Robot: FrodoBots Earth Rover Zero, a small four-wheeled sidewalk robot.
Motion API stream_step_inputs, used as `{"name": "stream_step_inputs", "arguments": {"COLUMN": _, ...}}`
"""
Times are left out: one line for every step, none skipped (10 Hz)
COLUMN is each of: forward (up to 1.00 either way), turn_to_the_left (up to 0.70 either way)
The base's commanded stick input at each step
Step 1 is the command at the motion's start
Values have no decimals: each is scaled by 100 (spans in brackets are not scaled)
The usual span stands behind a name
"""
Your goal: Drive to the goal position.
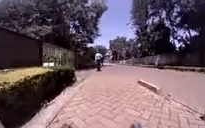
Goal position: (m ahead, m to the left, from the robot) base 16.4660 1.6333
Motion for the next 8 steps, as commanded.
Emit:
{"name": "stream_step_inputs", "arguments": {"forward": 85, "turn_to_the_left": 0}}
{"name": "stream_step_inputs", "arguments": {"forward": 70, "turn_to_the_left": 0}}
{"name": "stream_step_inputs", "arguments": {"forward": 70, "turn_to_the_left": 0}}
{"name": "stream_step_inputs", "arguments": {"forward": 70, "turn_to_the_left": 0}}
{"name": "stream_step_inputs", "arguments": {"forward": 70, "turn_to_the_left": 0}}
{"name": "stream_step_inputs", "arguments": {"forward": 70, "turn_to_the_left": 0}}
{"name": "stream_step_inputs", "arguments": {"forward": 70, "turn_to_the_left": 0}}
{"name": "stream_step_inputs", "arguments": {"forward": 70, "turn_to_the_left": 0}}
